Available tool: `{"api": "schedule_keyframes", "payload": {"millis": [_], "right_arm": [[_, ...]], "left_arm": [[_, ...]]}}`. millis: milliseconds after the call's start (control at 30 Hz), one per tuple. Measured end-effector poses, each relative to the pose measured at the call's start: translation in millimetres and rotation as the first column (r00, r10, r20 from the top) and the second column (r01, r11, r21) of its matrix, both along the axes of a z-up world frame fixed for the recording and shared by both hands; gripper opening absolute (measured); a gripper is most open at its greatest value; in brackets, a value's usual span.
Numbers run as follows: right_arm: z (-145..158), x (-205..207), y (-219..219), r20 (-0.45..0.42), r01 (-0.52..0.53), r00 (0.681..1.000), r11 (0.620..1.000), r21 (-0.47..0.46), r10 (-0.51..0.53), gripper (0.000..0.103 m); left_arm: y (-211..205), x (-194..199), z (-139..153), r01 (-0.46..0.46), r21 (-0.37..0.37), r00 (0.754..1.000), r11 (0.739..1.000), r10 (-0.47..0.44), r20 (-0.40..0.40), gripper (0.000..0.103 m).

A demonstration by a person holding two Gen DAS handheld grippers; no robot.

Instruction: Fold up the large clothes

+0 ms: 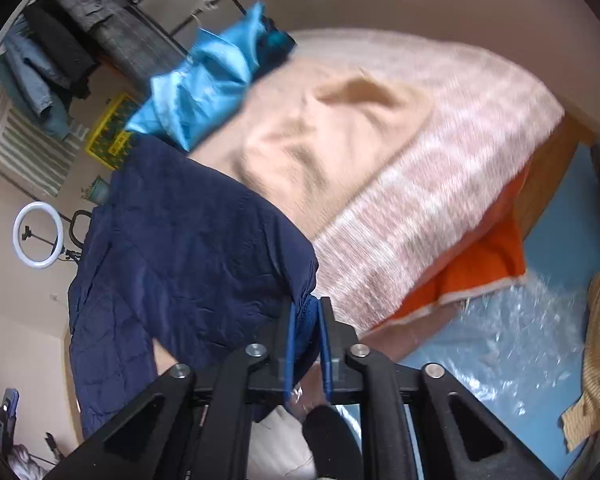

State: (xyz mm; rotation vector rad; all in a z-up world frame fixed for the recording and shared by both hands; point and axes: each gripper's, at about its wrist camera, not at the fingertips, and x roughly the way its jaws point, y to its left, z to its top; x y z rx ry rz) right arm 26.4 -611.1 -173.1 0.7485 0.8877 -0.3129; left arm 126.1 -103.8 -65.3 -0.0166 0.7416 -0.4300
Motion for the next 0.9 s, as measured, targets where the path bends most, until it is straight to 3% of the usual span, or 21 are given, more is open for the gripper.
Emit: {"api": "schedule_keyframes", "payload": {"millis": [267,467,700,900], "right_arm": [[71,22,43,0.143,-0.127,0.980,0.990,-0.060,0.135,0.005],[122,71,110,0.248,-0.294,0.917,0.949,-0.110,0.313,0.005],[136,136,188,0.287,-0.452,0.836,0.884,-0.122,0.467,0.005],[114,187,261,0.242,-0.582,0.767,0.803,-0.127,0.594,0.005]], "left_arm": [[15,17,-10,0.004,-0.088,0.999,0.996,-0.008,-0.049,0.042],[27,26,-15,-0.020,-0.110,0.997,0.994,0.011,-0.074,0.042],[47,34,-22,-0.061,-0.125,0.994,0.990,0.048,-0.100,0.042],[62,44,-33,-0.109,-0.128,0.987,0.986,0.092,-0.133,0.042]]}}
